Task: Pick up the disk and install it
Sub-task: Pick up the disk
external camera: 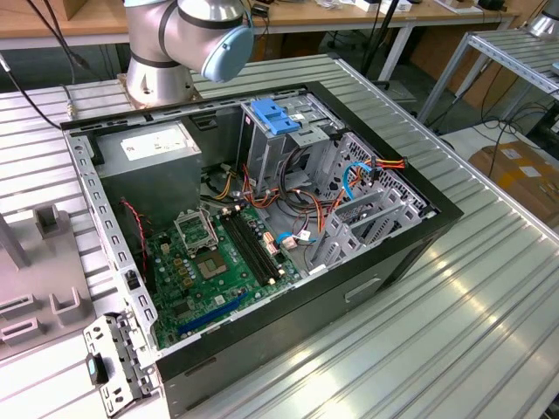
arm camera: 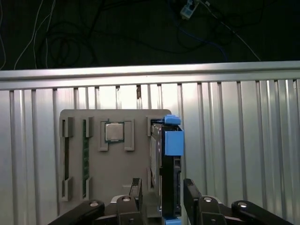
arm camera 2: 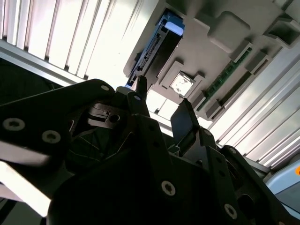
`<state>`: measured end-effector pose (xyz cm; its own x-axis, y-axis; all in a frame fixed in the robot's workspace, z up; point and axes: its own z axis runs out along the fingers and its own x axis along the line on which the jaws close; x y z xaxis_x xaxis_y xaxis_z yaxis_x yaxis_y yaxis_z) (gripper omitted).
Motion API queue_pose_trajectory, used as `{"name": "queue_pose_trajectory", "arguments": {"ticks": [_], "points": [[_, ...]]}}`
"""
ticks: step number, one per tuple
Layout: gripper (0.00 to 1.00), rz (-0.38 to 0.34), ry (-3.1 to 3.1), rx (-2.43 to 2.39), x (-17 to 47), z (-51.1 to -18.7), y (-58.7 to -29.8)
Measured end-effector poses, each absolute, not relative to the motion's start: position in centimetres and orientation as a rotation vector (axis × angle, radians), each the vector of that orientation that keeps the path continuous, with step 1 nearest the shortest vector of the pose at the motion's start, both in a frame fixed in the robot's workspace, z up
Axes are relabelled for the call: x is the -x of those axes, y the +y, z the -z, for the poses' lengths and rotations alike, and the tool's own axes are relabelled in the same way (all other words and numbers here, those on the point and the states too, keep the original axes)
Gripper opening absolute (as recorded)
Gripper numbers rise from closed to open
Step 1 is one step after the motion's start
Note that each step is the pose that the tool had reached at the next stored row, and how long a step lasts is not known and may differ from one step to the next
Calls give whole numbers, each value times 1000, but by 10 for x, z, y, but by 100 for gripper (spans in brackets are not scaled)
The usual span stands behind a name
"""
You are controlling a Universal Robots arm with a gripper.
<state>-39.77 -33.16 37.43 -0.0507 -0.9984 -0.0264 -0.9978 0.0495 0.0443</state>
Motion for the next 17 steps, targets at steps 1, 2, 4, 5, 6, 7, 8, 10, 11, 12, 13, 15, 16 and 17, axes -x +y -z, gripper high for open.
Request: {"name": "queue_pose_trajectory", "arguments": {"ticks": [1,2,4,5,6,7,8,10,11,12,13,15,16,17], "points": [[48,79,-2266,-2158,399,-374,-331],[48,79,-2262,-2162,400,-372,-330],[48,80,-2257,-2167,401,-370,-328],[48,80,-2256,-2169,402,-369,-327],[48,81,-2256,-2170,402,-369,-326],[48,82,-2255,-2172,402,-368,-325],[48,83,-2255,-2172,402,-367,-325],[48,85,-2255,-2174,402,-366,-324],[48,85,-2255,-2175,402,-365,-323],[48,87,-2255,-2175,402,-365,-323],[48,88,-2255,-2176,402,-364,-322],[48,91,-2255,-2178,402,-362,-321],[48,92,-2255,-2179,402,-361,-320],[48,92,-2255,-2180,402,-361,-319]]}}
